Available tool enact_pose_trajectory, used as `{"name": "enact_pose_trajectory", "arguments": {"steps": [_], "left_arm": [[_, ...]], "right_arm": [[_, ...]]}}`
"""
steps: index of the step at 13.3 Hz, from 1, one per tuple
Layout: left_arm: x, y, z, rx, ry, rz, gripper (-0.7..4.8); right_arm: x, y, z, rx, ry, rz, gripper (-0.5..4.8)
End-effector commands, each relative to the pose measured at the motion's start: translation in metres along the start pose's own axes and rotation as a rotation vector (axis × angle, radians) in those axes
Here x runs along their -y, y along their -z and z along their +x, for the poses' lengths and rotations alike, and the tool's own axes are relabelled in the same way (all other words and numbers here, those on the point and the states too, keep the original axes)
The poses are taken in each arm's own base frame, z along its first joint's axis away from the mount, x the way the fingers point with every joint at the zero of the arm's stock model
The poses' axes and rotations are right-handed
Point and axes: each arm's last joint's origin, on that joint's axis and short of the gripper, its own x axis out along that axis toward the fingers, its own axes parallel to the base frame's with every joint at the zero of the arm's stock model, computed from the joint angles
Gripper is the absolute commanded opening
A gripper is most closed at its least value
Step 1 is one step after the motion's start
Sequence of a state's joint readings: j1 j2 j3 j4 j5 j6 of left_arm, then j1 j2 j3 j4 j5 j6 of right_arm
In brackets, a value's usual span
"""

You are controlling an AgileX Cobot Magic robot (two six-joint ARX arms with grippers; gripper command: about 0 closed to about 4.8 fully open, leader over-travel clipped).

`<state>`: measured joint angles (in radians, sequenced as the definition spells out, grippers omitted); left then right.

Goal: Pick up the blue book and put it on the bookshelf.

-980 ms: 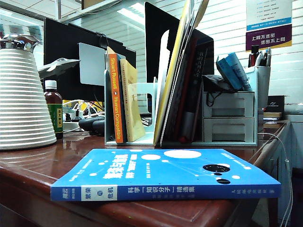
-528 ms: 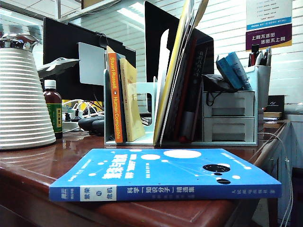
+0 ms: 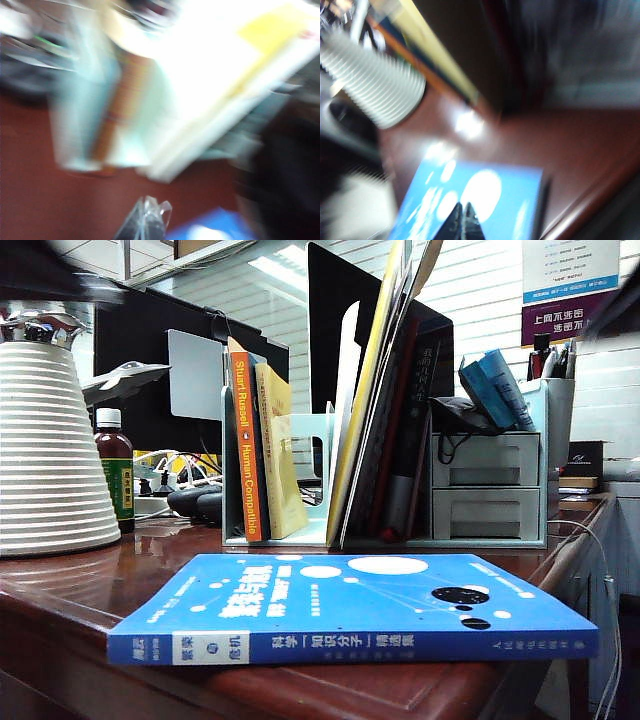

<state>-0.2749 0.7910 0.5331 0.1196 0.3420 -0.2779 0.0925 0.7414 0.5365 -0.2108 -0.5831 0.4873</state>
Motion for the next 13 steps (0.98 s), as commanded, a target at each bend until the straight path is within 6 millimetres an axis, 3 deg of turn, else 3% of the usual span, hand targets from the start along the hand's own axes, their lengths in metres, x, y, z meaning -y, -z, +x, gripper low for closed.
{"name": "enact_pose_trajectory", "arguments": {"steps": [1,3,4,8,13], "left_arm": [[0.004,0.016,0.023,-0.126,0.100,-0.130,-0.05],[-0.001,0.027,0.035,-0.201,0.102,-0.168,0.01],[-0.003,0.031,0.040,-0.225,0.094,-0.177,0.15],[-0.010,0.043,0.051,-0.294,0.065,-0.229,0.28],[-0.010,0.041,0.052,-0.273,0.064,-0.221,0.27]], "right_arm": [[0.006,0.005,0.013,-0.177,-0.136,0.116,0.18],[0.013,0.013,0.020,-0.285,-0.161,0.191,3.72],[0.018,0.017,0.024,-0.330,-0.129,0.235,4.00],[0.042,0.035,0.040,-0.494,-0.004,0.299,4.00],[0.072,0.053,0.069,-0.639,0.025,0.369,4.00]]}}
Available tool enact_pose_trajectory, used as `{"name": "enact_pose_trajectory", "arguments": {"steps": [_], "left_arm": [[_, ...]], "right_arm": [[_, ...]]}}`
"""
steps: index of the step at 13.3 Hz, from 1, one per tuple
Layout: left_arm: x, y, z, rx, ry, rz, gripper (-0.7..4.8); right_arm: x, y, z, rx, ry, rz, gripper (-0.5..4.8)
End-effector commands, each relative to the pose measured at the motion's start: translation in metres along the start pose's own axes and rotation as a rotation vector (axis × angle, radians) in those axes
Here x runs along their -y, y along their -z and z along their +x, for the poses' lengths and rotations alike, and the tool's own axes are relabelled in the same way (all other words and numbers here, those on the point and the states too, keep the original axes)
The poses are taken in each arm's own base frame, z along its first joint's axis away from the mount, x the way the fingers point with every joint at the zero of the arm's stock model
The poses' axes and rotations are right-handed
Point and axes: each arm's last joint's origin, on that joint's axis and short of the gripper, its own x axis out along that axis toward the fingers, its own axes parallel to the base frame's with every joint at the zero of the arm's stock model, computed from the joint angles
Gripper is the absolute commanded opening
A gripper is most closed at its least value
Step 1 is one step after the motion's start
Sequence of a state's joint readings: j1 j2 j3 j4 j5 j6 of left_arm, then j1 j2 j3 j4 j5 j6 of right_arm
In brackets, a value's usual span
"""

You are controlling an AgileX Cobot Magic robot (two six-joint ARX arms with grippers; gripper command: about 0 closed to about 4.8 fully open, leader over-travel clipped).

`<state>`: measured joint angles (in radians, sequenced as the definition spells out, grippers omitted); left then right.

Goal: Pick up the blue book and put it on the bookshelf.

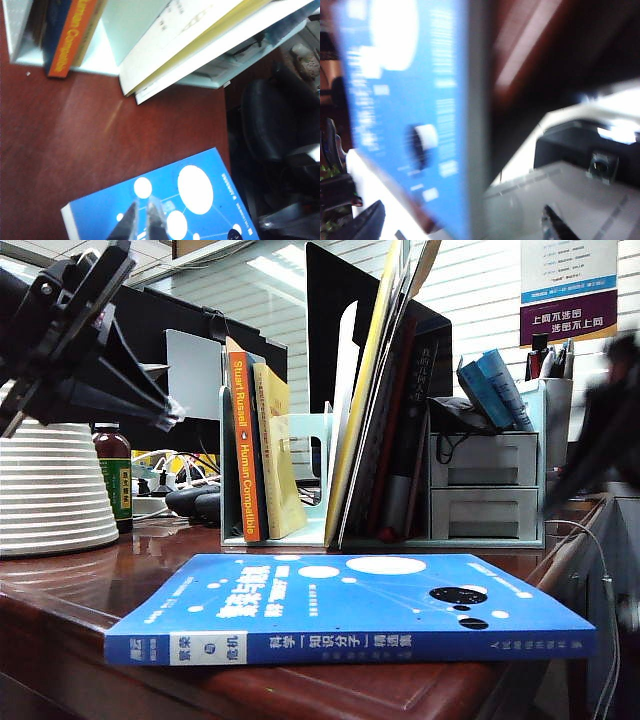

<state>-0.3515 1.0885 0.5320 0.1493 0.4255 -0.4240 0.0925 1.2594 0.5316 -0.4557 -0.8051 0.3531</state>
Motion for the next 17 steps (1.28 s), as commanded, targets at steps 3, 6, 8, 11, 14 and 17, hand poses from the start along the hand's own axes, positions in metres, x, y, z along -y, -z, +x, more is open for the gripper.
{"name": "enact_pose_trajectory", "arguments": {"steps": [3,6,8,11,14,17], "left_arm": [[0.001,-0.003,-0.001,0.027,-0.004,0.008,0.26],[0.001,-0.003,-0.001,0.030,-0.010,0.008,0.26],[0.001,-0.003,-0.001,0.030,-0.010,0.007,0.26],[0.001,-0.003,-0.001,0.030,-0.010,0.008,0.27],[0.001,-0.003,-0.001,0.030,-0.010,0.007,0.27],[0.001,-0.003,-0.001,0.027,-0.012,0.006,0.26]], "right_arm": [[0.008,-0.007,0.020,-0.073,-0.067,-0.002,3.99],[-0.003,-0.007,0.030,-0.081,-0.076,-0.092,3.54],[-0.007,-0.005,0.035,-0.079,-0.040,-0.121,2.74],[-0.006,-0.006,0.036,-0.069,-0.032,-0.127,2.28],[0.000,-0.007,0.042,-0.098,-0.018,-0.092,2.28],[0.004,-0.007,0.045,-0.119,-0.028,-0.075,0.45]]}}
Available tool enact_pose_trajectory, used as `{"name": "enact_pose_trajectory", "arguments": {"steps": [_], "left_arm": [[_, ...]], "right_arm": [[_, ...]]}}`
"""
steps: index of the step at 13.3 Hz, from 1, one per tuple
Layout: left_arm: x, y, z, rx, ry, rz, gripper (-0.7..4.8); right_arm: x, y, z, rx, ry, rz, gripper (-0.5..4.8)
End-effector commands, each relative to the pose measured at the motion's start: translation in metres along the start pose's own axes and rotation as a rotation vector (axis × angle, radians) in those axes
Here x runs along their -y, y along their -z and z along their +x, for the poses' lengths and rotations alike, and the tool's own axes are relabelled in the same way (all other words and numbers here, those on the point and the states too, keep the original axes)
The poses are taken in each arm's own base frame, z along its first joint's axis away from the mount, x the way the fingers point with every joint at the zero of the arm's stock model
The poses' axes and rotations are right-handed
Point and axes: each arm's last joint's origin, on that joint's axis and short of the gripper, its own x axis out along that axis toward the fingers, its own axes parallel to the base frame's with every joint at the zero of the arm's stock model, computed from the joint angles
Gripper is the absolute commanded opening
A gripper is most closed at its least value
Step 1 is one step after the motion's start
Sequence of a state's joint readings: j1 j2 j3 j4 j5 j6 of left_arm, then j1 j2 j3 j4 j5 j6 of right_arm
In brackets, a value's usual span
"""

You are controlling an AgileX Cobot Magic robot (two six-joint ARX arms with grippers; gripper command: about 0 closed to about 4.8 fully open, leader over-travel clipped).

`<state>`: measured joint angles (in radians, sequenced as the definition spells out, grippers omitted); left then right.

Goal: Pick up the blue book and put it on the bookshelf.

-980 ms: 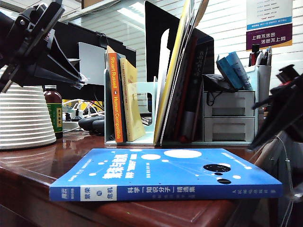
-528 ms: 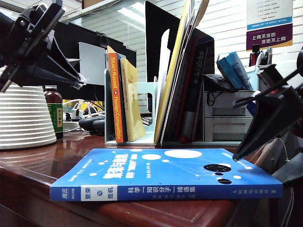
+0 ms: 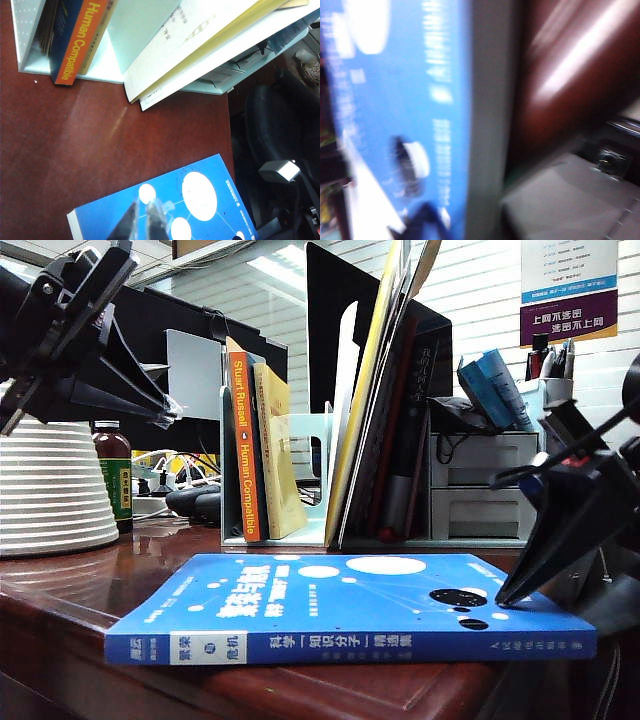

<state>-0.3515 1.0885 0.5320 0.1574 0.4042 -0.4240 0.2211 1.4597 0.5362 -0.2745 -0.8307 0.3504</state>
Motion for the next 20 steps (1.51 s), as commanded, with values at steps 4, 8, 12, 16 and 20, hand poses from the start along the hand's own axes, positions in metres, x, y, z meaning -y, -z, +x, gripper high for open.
{"name": "enact_pose_trajectory", "arguments": {"steps": [4,8,12,16,20], "left_arm": [[0.001,-0.002,-0.001,0.012,0.005,0.002,0.26],[0.003,-0.004,-0.001,0.020,0.037,-0.152,0.28],[0.015,-0.026,-0.007,0.209,0.187,-0.307,4.79],[0.027,-0.042,-0.019,0.356,0.328,-0.424,4.79],[0.024,-0.054,-0.043,0.514,0.277,-0.433,4.79]], "right_arm": [[-0.005,0.001,-0.001,-0.052,-0.128,0.007,-0.06],[-0.021,-0.014,-0.008,-0.067,-0.266,-0.006,-0.06],[-0.045,-0.034,-0.020,-0.046,-0.346,-0.048,-0.06],[-0.072,-0.056,-0.036,-0.007,-0.406,-0.131,-0.06],[-0.101,-0.075,-0.054,0.024,-0.463,-0.203,-0.06]]}}
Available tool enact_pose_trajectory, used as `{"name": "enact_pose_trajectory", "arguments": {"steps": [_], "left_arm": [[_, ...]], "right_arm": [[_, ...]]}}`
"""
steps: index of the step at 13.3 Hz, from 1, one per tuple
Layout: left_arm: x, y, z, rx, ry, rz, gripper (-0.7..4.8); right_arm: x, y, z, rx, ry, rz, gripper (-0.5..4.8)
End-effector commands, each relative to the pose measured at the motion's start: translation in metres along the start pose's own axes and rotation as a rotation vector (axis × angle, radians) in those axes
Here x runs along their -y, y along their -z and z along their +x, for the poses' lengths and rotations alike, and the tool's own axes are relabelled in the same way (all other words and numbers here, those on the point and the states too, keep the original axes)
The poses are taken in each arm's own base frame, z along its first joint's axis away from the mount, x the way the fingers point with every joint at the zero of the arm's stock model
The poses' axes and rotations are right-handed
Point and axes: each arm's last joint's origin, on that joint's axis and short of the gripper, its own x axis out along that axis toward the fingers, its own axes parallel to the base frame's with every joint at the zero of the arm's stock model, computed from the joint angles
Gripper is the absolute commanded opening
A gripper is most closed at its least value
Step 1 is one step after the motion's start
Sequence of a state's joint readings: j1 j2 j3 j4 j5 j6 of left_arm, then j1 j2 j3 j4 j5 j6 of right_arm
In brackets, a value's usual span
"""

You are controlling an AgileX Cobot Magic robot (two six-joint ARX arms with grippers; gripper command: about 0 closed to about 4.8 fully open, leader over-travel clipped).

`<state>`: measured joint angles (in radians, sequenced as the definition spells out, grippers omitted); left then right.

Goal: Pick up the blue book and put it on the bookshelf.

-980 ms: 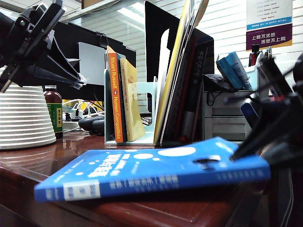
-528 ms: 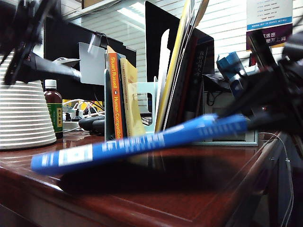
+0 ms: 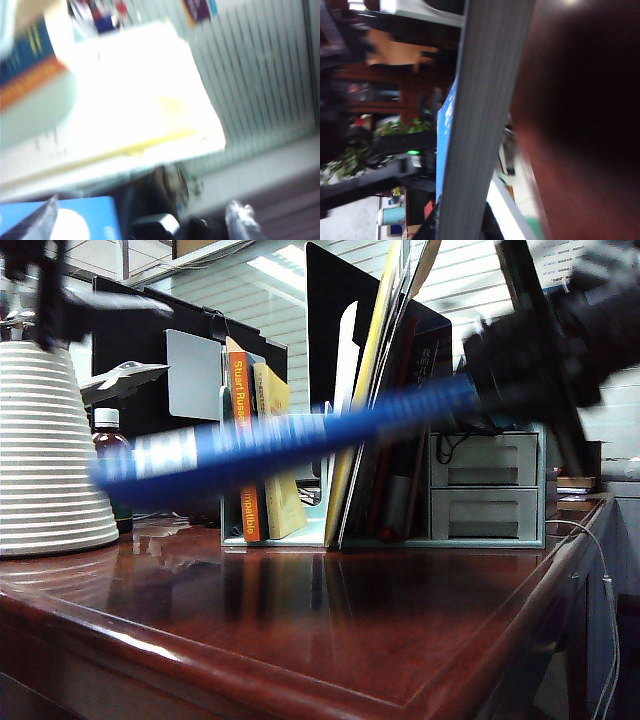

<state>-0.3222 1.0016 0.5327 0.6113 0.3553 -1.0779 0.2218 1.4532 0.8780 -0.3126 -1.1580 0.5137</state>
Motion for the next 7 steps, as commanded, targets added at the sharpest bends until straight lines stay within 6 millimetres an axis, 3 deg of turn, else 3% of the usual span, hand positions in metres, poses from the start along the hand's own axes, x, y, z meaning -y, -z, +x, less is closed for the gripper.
{"name": "enact_pose_trajectory", "arguments": {"steps": [1,7], "left_arm": [[0.007,-0.019,-0.015,0.122,0.011,0.035,4.79],[0.012,-0.039,-0.041,0.185,-0.002,0.044,4.79]], "right_arm": [[-0.029,-0.015,-0.006,-0.014,-0.123,-0.124,-0.06],[-0.083,-0.038,-0.006,0.010,-0.184,-0.302,-0.06]]}}
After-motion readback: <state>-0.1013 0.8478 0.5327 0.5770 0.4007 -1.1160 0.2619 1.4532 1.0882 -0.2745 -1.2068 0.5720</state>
